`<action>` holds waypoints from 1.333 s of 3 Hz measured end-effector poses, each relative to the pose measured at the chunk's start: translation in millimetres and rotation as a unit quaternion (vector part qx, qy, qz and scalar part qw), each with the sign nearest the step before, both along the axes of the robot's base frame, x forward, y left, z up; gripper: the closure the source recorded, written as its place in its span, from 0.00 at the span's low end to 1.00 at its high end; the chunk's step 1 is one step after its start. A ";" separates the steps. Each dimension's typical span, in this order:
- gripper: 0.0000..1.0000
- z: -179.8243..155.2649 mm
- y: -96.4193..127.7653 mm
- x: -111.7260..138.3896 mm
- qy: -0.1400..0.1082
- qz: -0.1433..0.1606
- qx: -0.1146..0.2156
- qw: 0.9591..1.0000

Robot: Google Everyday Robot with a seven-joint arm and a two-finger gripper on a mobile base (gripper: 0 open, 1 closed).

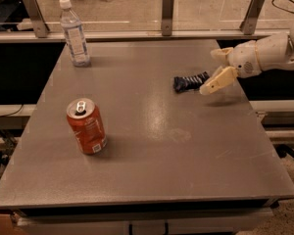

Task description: Pick rxbar blueberry

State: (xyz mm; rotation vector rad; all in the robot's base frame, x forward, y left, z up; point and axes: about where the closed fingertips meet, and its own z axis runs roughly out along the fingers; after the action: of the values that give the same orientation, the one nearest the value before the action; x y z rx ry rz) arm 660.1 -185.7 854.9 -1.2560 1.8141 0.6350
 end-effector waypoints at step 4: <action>0.88 -20.7 -2.7 2.7 -0.008 -0.010 -0.020 1.000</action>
Offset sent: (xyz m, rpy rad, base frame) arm 0.0030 -0.0077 -0.0142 -0.0354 -0.0256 -0.0331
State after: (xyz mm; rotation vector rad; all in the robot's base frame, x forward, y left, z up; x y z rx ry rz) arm 662.8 -188.4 834.2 -1.2640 1.8333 0.5785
